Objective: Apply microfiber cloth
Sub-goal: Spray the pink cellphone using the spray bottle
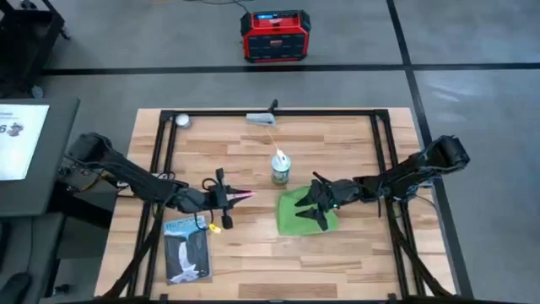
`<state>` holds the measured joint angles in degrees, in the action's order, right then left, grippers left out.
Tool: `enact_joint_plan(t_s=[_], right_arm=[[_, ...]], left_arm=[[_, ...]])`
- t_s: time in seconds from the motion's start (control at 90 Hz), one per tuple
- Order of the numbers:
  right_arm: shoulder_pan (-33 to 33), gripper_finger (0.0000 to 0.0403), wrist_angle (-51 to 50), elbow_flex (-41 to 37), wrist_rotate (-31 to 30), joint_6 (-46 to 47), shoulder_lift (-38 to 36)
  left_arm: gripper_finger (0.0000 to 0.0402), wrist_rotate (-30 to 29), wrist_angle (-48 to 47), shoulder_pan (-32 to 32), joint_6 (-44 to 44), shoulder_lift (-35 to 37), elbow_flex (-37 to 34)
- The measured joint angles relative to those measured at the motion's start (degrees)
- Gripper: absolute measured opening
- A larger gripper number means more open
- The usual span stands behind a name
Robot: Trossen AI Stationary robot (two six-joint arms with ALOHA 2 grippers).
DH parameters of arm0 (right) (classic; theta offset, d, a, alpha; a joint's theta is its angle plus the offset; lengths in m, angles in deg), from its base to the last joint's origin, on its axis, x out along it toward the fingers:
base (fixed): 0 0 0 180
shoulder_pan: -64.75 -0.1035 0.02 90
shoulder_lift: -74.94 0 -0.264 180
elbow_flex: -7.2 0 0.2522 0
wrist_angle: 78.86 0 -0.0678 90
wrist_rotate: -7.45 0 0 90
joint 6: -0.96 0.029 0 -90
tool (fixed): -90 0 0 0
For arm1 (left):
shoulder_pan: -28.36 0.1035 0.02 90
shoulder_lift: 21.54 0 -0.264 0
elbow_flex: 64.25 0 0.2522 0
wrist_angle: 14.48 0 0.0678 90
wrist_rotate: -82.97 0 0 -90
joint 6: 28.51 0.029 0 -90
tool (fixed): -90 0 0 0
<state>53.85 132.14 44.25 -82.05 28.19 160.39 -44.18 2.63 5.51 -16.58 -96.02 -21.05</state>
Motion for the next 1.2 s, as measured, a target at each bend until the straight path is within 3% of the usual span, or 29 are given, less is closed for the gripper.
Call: enact_joint_plan(t_s=[0.356, 0.589, 0.733, 0.889, 1.056, 1.2], right_arm=[[5.27, 0.0181, 11.43, 0.0, 10.34, 6.86, 0.02], [5.74, 0.0181, 11.59, 0.94, 11.71, 7.37, 1.51], [5.8, 0.0181, 14.04, 3.43, 15.28, 10.22, 7.1], [6.73, 0.0188, 25.08, 7.14, 21.49, 14.99, 16.36], [8.89, 0.0216, 35.16, 9.89, 26.15, 21.89, 23.73], [10.09, 0.0244, 40.8, 10.25, 27.87, 26.33, 25.88]], left_arm=[[0.0001, 0.23, -11.12, 0.78, 9.21, -9.47, 10.26], [0.0001, -0.32, -11.9, 1.38, 12.05, -10.92, 12.14], [0.0001, -0.34, -11.18, 1.38, 13.78, -10.6, 12.17], [0.0001, -0.34, -11.27, 1.36, 14.2, -10.62, 12.21], [0.0001, -1.98, -12.29, 0.21, 13.98, -10.62, 12.18], [0.0001, -3.7, -12.61, -1.37, 14.49, -10.6, 12.18]])
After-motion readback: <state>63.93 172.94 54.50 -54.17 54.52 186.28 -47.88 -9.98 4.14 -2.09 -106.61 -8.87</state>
